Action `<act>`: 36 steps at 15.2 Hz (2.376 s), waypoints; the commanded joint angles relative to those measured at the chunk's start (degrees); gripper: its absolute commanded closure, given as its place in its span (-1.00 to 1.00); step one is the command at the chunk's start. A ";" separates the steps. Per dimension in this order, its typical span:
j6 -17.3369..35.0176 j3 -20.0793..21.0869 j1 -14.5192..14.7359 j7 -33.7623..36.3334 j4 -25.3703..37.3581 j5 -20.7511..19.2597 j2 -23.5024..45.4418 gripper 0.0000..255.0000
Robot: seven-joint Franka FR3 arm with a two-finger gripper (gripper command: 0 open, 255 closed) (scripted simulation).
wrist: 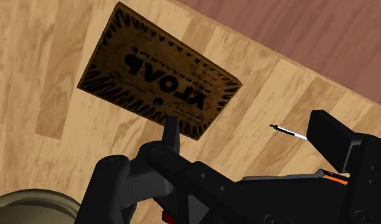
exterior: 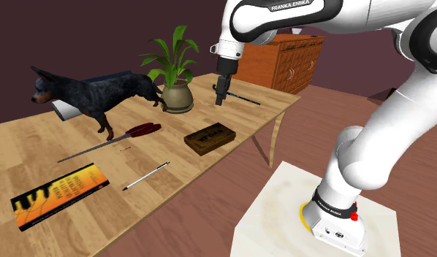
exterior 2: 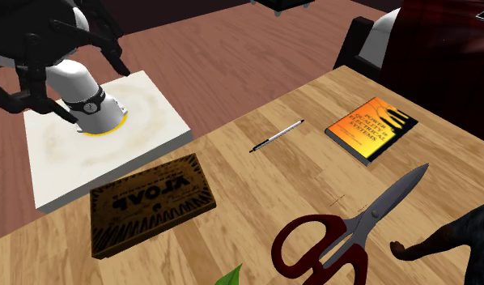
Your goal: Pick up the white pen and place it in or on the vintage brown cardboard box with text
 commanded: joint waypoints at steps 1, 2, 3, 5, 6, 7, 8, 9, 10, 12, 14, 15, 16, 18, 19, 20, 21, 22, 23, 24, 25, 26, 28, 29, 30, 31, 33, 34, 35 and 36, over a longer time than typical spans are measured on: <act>0.46 0.02 1.13 -3.50 2.56 0.76 4.10 -1.00; 0.56 0.16 1.66 -5.05 4.14 1.14 6.30 -1.00; 0.61 0.33 2.17 -6.57 5.76 1.51 8.47 -1.00; 0.53 0.81 3.12 -9.50 9.12 2.17 12.74 -1.00; 0.41 1.12 3.54 -10.91 10.84 2.46 14.84 -1.00; 0.24 1.47 3.95 -12.28 12.60 2.72 16.92 -1.00; 0.03 1.86 4.34 -13.60 14.39 2.93 18.98 -1.00; -0.22 2.27 4.73 -14.88 16.21 3.11 21.02 -1.00; -0.52 2.72 5.11 -16.12 18.06 3.24 23.04 -1.00; -1.22 3.69 5.84 -18.48 21.83 3.37 27.01 -1.00; -2.07 4.73 6.61 -20.67 25.70 3.32 30.93 -1.00; -2.54 5.27 7.01 -21.72 27.68 3.23 32.86 -1.00; -3.05 5.81 7.44 -22.73 29.68 3.10 34.79 -1.00; -4.15 6.90 8.34 -24.67 33.76 2.72 38.61 -1.00; -4.75 7.46 8.82 -25.61 35.84 2.47 40.51 -1.00; -5.39 8.01 9.33 -26.52 37.94 2.19 42.40 -1.00; -6.05 8.55 9.87 -27.41 40.08 1.88 44.29 -1.00; -6.75 9.08 10.44 -28.30 42.25 1.55 46.17 -1.00; -7.48 9.61 11.04 -29.16 44.45 1.18 48.06 -1.00; -8.25 10.14 11.67 -30.02 46.69 0.79 49.95 -1.00; -9.05 10.64 12.34 -30.88 48.96 0.39 51.84 -1.00; -9.89 11.14 13.05 -31.73 51.29 -0.04 53.74 -1.00; -11.69 12.09 14.56 -33.42 56.09 -0.93 57.57 -1.00; -12.66 12.54 15.38 -34.28 58.59 -1.39 59.51 -1.00; -13.40 12.85 16.00 -34.90 60.46 -1.73 60.95 -1.00; -12.47 12.85 16.03 -34.96 59.29 -1.69 60.70 -1.00; -10.68 12.87 16.07 -35.06 57.10 -1.62 60.28 -1.00; -9.82 12.88 16.10 -35.11 56.07 -1.59 60.12 -1.00; -8.97 12.89 16.13 -35.15 55.09 -1.57 59.98 -1.00; -8.14 12.91 16.16 -35.19 54.15 -1.54 59.87 -1.00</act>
